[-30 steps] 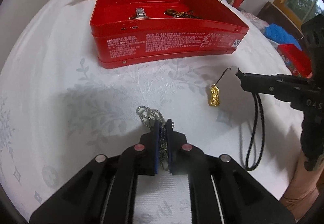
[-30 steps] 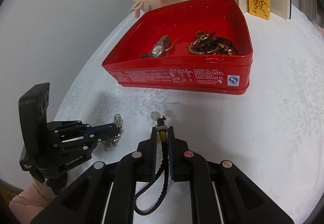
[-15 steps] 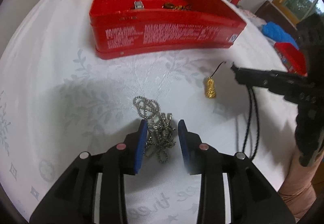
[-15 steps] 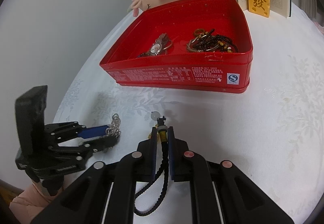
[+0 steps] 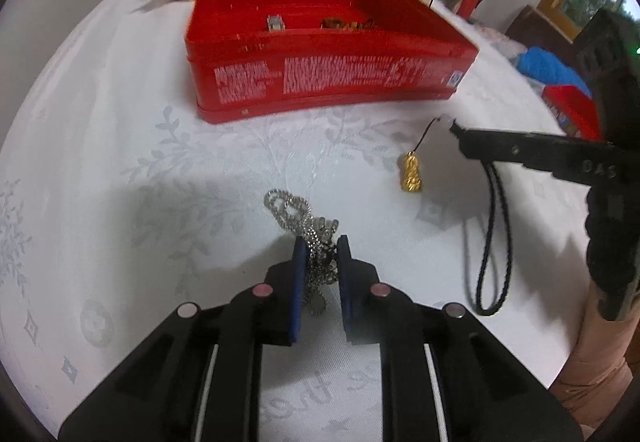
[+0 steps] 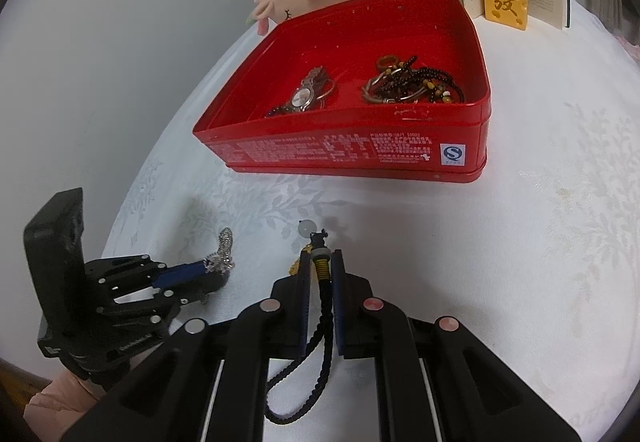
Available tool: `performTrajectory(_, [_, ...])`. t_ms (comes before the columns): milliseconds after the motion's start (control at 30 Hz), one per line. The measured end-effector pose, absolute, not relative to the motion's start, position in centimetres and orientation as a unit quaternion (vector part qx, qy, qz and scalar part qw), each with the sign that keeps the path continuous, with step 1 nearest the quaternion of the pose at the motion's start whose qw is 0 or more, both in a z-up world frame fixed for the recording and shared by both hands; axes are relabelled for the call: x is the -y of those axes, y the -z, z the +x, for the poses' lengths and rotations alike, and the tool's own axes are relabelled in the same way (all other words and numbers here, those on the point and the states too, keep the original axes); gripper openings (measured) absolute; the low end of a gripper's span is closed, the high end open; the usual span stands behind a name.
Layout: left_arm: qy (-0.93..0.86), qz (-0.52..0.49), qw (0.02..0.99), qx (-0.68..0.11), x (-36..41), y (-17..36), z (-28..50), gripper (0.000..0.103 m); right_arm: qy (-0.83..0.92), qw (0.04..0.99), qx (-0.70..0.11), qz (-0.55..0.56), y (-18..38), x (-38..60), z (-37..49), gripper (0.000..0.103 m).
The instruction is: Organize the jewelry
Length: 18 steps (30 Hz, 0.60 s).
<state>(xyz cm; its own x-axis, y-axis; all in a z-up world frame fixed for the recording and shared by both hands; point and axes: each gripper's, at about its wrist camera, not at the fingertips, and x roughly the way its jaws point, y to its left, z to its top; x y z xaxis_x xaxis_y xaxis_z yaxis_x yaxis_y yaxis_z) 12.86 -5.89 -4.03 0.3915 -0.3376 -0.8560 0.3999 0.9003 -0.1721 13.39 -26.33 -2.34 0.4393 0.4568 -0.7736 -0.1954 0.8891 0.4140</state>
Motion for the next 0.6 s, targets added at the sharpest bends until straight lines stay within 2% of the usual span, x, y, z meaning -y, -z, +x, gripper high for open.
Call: performTrajectory(600, [0.234,-0.009,0.866,-0.441,4.8,-2.0,13.5,0.013,-0.215,0.856,-0.449,0.141,-1.3,26.5,12.7,0.010])
